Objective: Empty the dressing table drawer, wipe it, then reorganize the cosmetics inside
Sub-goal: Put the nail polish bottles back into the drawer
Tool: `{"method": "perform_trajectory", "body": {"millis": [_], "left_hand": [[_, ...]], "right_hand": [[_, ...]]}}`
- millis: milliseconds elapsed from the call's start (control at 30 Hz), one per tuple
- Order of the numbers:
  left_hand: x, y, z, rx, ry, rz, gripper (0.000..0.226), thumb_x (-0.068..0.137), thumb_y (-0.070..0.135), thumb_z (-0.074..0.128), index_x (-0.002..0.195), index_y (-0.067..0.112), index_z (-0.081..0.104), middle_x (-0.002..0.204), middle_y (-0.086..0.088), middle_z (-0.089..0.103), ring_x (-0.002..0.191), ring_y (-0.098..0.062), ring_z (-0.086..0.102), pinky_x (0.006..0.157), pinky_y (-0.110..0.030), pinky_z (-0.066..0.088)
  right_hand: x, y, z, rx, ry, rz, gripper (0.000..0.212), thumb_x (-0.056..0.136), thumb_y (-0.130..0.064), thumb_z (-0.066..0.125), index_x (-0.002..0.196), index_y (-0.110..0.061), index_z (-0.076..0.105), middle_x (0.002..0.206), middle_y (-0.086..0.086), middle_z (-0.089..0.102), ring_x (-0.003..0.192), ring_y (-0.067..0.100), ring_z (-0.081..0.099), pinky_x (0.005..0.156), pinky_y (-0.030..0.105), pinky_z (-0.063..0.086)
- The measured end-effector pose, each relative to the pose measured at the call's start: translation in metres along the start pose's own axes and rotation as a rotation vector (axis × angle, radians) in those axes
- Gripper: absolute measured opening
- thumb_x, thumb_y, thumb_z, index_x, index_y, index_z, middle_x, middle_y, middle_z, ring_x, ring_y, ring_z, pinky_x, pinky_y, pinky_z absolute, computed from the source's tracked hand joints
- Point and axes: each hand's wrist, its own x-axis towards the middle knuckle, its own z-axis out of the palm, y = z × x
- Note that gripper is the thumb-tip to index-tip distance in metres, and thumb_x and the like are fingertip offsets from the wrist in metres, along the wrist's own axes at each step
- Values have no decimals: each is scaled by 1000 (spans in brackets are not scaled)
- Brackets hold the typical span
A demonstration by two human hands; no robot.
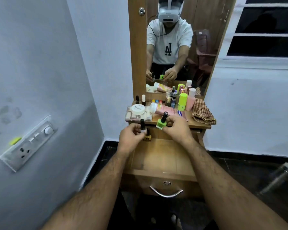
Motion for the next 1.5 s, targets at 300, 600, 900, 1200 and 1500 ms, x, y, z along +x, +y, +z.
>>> {"method": "perform_trajectory", "body": {"millis": [300, 600, 900, 1200, 1500], "left_hand": [[-20, -20, 26, 424, -309, -115, 31, 84, 25, 77, 113, 16, 69, 108, 2, 69, 102, -13, 62, 89, -23, 45], [-6, -30, 47, 596, -355, -147, 20, 85, 18, 73, 105, 19, 69, 102, -2, 70, 94, -19, 63, 92, -37, 54], [4, -30, 58, 650, -253, -197, 17, 93, 19, 61, 105, 12, 71, 103, -8, 71, 95, -26, 66, 83, -34, 53], [-3, -26, 61, 634, -211, -263, 14, 92, 18, 66, 103, 13, 74, 99, -7, 72, 91, -22, 67, 81, -33, 57], [-1, -17, 58, 659, -173, -285, 19, 96, 5, 53, 105, 4, 70, 107, -14, 70, 99, -28, 66, 75, -30, 48]], "right_hand": [[-34, 64, 48, -101, -133, 195, 27, 83, -4, 70, 106, -16, 74, 97, -1, 72, 87, 14, 63, 73, 20, 42], [-10, 70, 71, -150, -192, 236, 32, 79, 1, 66, 100, -21, 77, 95, -2, 74, 89, 15, 67, 77, 24, 53], [7, 70, 91, -167, -225, 256, 35, 81, 6, 58, 98, -18, 77, 99, 3, 71, 85, 17, 59, 72, 18, 41], [4, 78, 97, -60, -260, 304, 25, 75, -10, 81, 99, -16, 75, 96, 3, 72, 83, 17, 66, 71, 28, 56], [16, 63, 107, 36, -259, 347, 31, 72, -8, 86, 61, -22, 60, 80, -1, 67, 75, 20, 67, 76, 41, 61]]}}
